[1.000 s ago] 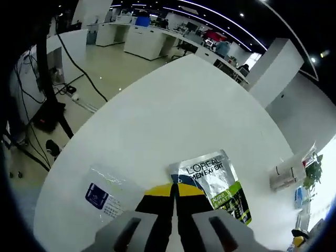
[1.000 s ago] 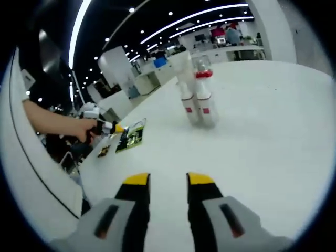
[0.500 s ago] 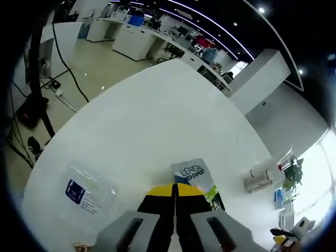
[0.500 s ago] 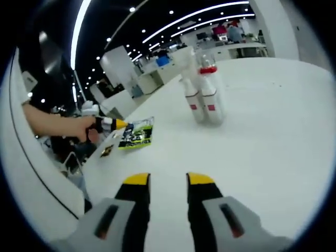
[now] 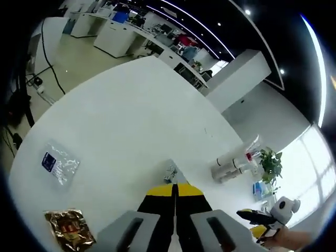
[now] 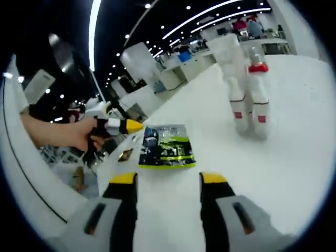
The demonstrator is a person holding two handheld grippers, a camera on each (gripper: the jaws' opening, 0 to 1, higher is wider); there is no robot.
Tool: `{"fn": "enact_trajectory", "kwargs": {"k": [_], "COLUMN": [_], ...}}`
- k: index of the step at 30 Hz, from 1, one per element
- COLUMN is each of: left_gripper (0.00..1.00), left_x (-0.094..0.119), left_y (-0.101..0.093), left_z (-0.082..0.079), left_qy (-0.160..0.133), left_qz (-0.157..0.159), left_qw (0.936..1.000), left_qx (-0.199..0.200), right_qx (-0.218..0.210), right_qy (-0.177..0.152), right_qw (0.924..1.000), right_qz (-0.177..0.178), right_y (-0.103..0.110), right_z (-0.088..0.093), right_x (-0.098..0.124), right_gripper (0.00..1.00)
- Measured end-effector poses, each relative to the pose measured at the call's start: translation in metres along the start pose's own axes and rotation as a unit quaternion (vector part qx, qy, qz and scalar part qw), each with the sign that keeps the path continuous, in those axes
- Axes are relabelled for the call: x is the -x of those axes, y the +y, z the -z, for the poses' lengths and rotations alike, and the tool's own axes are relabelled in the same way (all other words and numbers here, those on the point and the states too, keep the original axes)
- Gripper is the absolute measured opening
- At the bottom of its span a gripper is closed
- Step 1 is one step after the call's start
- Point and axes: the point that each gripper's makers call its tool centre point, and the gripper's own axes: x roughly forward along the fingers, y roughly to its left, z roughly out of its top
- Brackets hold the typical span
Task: Arrange the skincare products in the storage area until every visible bottle or jar stands upright without overlapping.
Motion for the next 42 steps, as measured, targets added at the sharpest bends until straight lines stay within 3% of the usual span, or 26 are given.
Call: {"fn": "enact_trajectory", "kwargs": {"k": [4,6,8,12,15,19,22,24,25,27,28,29,30,31,37,39,42], "left_gripper": [0.0,0.0,0.0,0.0,0.0,0.0,0.0,0.0,0.0,0.0,0.0,0.0,0.0,0.0,0.0,0.0,0.0], "left_x": [-0.003,-0.004,-0.005,-0.003,0.003,0.02,0.037,0.054,0.059,0.07,0.077,0.083,0.085,0.091,0.109,0.112,0.116], "left_y": [-0.007,-0.007,-0.001,0.005,0.005,0.013,0.02,0.026,0.028,0.033,0.037,0.04,0.041,0.044,0.049,0.047,0.043], "left_z": [0.004,0.007,0.009,0.016,0.026,0.033,0.035,0.034,0.034,0.034,0.034,0.033,0.033,0.034,0.046,0.05,0.055], "left_qy": [-0.001,0.003,0.004,0.008,0.02,0.008,-0.001,-0.01,-0.012,-0.018,-0.024,-0.03,-0.032,-0.036,-0.043,-0.043,-0.043], "left_qz": [0.005,0.002,-0.011,-0.024,-0.033,-0.048,-0.059,-0.065,-0.067,-0.072,-0.076,-0.08,-0.081,-0.083,-0.095,-0.096,-0.096], "left_qw": [1.0,1.0,0.9998,0.9993,0.9992,0.9985,0.9978,0.9973,0.9972,0.9967,0.9962,0.9956,0.9954,0.9948,0.9933,0.9932,0.9933], "left_qx": [0.005,0.005,0.016,0.027,0.014,0.025,0.03,0.033,0.031,0.032,0.036,0.039,0.041,0.045,0.049,0.049,0.048], "right_qx": [0.067,0.127,0.123,0.129,0.153,0.155,0.188,0.214,0.215,0.241,0.236,0.205,0.193,0.218,0.231,0.24,0.241], "right_qy": [0.026,0.062,0.071,0.092,0.117,0.144,0.173,0.2,0.201,0.219,0.218,0.213,0.202,0.205,0.178,0.179,0.174], "right_qw": [0.9974,0.9899,0.9898,0.986,0.9798,0.9758,0.9642,0.9518,0.9513,0.9392,0.9415,0.951,0.9547,0.9492,0.9534,0.9518,0.9531], "right_qz": [-0.006,-0.003,0.009,0.052,0.054,0.056,0.073,0.092,0.093,0.109,0.102,0.09,0.104,0.097,0.077,0.065,0.06], "right_y": [0.019,0.027,0.025,-0.001,-0.009,-0.004,-0.003,-0.007,-0.007,-0.015,-0.014,-0.013,-0.014,-0.015,-0.011,-0.005,-0.002], "right_z": [0.0,0.009,0.01,0.003,-0.001,-0.003,0.006,0.014,0.014,0.016,0.018,0.017,0.014,0.012,0.014,0.016,0.017], "right_x": [-0.026,-0.042,-0.051,-0.067,-0.084,-0.112,-0.13,-0.137,-0.141,-0.141,-0.141,-0.142,-0.142,-0.141,-0.141,-0.139,-0.138], "right_gripper": [0.66,0.67,0.67,0.68,0.76,0.82,0.82,0.82,0.82,0.81,0.8,0.79,0.77,0.74,0.69,0.52,0.48]}}
